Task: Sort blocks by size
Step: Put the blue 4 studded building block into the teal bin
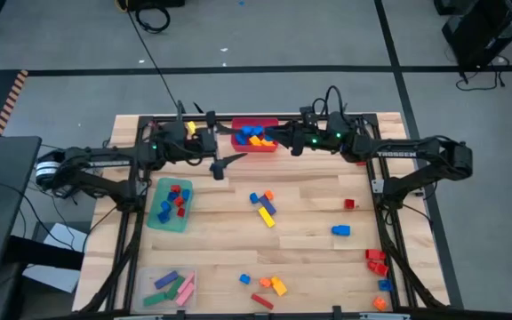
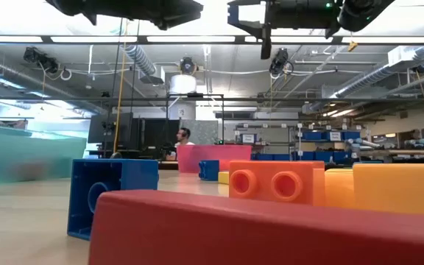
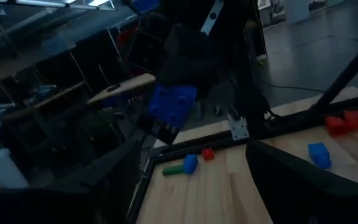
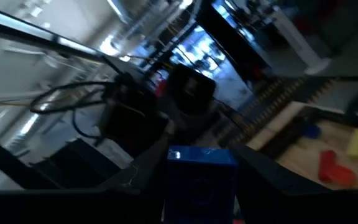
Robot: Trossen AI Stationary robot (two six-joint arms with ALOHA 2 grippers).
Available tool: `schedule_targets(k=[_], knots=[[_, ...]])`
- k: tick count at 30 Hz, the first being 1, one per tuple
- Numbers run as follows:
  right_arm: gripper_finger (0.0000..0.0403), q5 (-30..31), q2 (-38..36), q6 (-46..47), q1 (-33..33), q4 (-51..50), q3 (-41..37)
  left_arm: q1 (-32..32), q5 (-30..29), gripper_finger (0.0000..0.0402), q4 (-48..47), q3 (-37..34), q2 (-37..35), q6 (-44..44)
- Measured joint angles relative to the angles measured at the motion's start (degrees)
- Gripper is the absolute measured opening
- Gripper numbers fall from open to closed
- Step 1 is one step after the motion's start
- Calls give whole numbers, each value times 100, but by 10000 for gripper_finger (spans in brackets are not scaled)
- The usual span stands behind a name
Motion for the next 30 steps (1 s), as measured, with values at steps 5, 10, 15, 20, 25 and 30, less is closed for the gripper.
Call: schedule_targets(k=[5,10,15,20,25,30], knots=[[164,-135,20,2,70,61,0,-66,15,299,111,381,575,91],[164,-391,10,7,130,56,0,-70,23,293,118,832,983,371],[164,-399,10,5,169,54,0,-103,230,292,125,1095,1179,445],[164,-461,10,43,165,36,0,-155,448,292,130,1238,1406,447],[164,-526,10,111,166,19,0,-238,451,286,181,1266,1457,629],[164,-544,6,111,167,13,0,-272,453,250,254,1266,1457,760]])
